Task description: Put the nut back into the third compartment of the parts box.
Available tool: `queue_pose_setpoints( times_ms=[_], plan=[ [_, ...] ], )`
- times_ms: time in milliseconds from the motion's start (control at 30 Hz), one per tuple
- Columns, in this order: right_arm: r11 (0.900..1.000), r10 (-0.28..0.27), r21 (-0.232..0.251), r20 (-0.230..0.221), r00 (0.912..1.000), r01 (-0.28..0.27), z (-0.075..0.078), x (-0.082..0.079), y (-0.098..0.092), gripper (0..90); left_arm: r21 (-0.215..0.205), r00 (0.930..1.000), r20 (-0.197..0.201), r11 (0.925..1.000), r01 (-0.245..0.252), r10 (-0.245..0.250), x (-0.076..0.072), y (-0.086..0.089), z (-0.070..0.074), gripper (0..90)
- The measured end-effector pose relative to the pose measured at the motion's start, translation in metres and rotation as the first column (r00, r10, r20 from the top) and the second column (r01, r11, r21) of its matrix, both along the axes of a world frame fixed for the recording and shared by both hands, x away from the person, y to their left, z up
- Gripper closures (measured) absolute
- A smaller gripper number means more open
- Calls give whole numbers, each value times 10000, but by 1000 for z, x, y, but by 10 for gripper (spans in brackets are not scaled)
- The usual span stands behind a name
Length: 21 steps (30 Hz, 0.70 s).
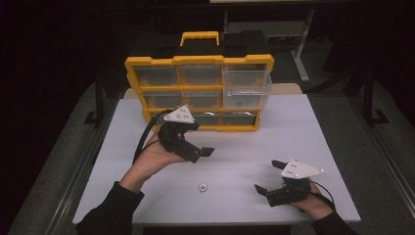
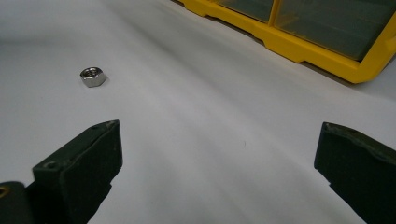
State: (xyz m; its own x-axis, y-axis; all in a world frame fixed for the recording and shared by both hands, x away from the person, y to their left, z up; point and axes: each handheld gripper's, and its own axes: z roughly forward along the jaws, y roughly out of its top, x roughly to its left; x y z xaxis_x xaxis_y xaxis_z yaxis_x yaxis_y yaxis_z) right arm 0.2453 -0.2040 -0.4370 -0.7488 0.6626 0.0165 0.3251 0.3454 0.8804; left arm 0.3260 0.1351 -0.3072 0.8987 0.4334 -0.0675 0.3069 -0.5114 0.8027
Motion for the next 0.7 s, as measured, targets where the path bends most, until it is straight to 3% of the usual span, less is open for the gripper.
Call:
queue_pose_setpoints(
  times_ms=[333, 700],
  plan=[
    [10000, -6, 1, -37, 10000, 6, 0, 0, 0, 6, 54, 9998, -168, 10000, 65, -64, -8, 2, -25, 22],
    [10000, 12, -38, -44, 10000, -12, -1, 1, 0, 6, 251, 9999, -28, 9996, 99, -98, -21, 1, -59, 28]
  ],
)
